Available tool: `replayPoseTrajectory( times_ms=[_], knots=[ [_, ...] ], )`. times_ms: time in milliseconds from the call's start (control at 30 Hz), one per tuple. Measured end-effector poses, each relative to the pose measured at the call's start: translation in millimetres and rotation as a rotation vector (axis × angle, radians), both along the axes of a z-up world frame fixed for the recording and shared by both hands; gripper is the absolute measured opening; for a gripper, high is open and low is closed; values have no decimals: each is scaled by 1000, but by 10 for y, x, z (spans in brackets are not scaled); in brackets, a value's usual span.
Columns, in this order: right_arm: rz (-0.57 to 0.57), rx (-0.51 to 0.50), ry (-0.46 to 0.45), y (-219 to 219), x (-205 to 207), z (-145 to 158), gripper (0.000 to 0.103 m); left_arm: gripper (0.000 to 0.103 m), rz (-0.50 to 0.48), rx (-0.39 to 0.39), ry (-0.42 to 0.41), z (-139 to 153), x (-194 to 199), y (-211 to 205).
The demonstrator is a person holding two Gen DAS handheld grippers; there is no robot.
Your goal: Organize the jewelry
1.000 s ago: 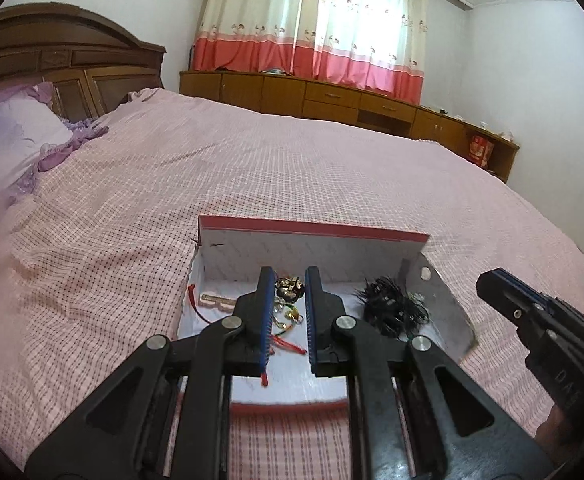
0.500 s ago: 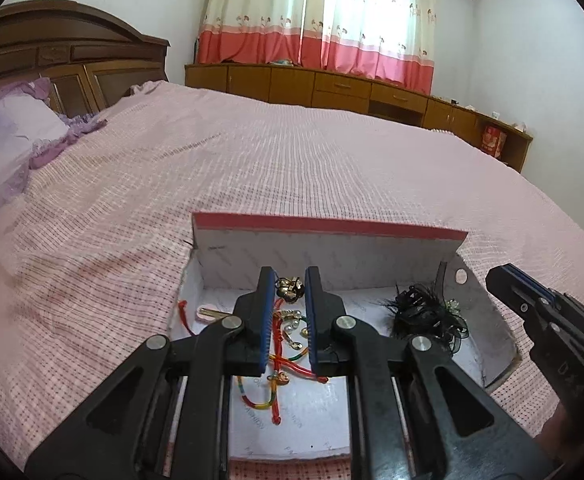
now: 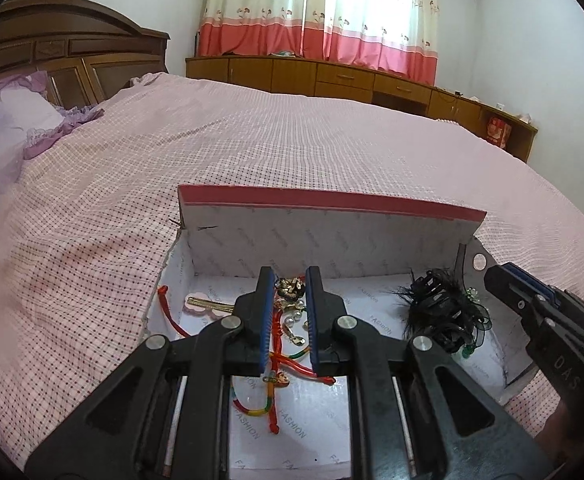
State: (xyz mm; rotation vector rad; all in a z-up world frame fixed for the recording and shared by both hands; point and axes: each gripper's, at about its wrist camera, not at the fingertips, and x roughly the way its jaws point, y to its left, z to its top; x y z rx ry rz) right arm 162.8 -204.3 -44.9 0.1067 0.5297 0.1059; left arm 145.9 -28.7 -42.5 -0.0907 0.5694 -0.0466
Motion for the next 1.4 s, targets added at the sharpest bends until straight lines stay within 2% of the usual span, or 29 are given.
replayPoseTrajectory(
  times_ms=[33,100,133,200,367,867,1400],
  knots=[
    [0,1,1,-4,-3,-6,20,10,3,3,2,3,-2,-3],
    [-3,8,-2,-11,-10,-2,21,32,16,11,5,11,-7,-7],
    [-2,12,0,-11,-7,2,24,36,18,10,3,15,-6,-11],
    [-3,31,-3,-29,-17,16,39,48,21,6,-5,48,-44,-5],
    [-1,59,-8,-46,-100,96,44,60,26,-14,10,117,-125,27],
    [13,52,-61,16,-702,485,58,66,45,2,-50,492,-696,102],
    [-10,63,-54,6,-1318,579,58,66,8,10,-75,625,-1145,-8]
  ],
)
